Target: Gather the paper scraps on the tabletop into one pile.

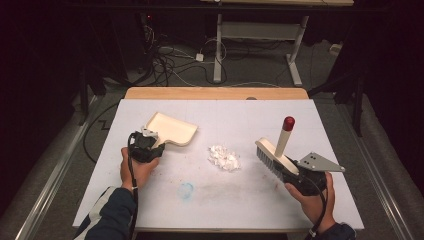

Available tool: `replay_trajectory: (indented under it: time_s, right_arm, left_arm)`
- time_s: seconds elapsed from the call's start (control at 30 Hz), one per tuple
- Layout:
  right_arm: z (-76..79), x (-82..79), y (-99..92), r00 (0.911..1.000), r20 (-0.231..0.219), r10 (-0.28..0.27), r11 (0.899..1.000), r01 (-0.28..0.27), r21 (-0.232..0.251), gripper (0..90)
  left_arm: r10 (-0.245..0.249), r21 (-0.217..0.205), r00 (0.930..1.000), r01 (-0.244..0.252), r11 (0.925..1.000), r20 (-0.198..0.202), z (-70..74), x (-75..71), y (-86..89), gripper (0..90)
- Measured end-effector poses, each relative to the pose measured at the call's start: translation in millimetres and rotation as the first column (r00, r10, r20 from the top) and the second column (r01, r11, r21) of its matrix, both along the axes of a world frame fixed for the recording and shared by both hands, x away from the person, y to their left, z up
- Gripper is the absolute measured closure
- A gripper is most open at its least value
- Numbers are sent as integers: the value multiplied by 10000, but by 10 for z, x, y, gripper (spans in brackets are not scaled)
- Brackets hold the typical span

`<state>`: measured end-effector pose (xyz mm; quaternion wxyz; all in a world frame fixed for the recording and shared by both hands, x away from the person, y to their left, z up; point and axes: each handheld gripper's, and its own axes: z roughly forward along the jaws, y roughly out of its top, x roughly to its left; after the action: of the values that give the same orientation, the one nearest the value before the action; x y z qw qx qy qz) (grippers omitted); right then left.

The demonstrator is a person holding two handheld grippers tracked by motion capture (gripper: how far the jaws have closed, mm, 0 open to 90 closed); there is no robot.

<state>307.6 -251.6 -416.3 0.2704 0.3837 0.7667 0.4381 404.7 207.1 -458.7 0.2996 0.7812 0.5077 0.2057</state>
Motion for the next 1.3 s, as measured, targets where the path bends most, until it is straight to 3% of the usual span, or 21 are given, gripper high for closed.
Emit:
replay_trajectory:
  time_s: [0.4, 0.53, 0.67, 0.87, 1.3]
  right_arm:
    - [2, 2, -15, 10000, -18, -10, 10000, 10, 78, 676]
    - [-2, 5, -16, 10000, -5, 8, 10000, -8, 47, 676]
    - [-7, 9, -19, 10000, -1, 11, 10000, -11, 44, 676]
    - [-3, 3, -25, 10000, 11, 0, 10000, 0, 61, 676]
    - [-13, 12, -24, 10000, -8, 6, 10000, -6, 42, 676]
  left_arm:
    - [-592, -47, 9945, 598, 9982, 860, 293, -194, 53, 636]
    - [-1014, 270, 9885, 989, 9947, 1123, 373, -278, 60, 636]
    - [-1299, 243, 9828, 1278, 9915, 1311, 443, -360, 77, 636]
    - [-1884, 441, 9725, 1840, 9819, 1370, 506, -481, 45, 636]
    - [-3125, 746, 9383, 3045, 9496, 1481, 526, -791, -48, 636]
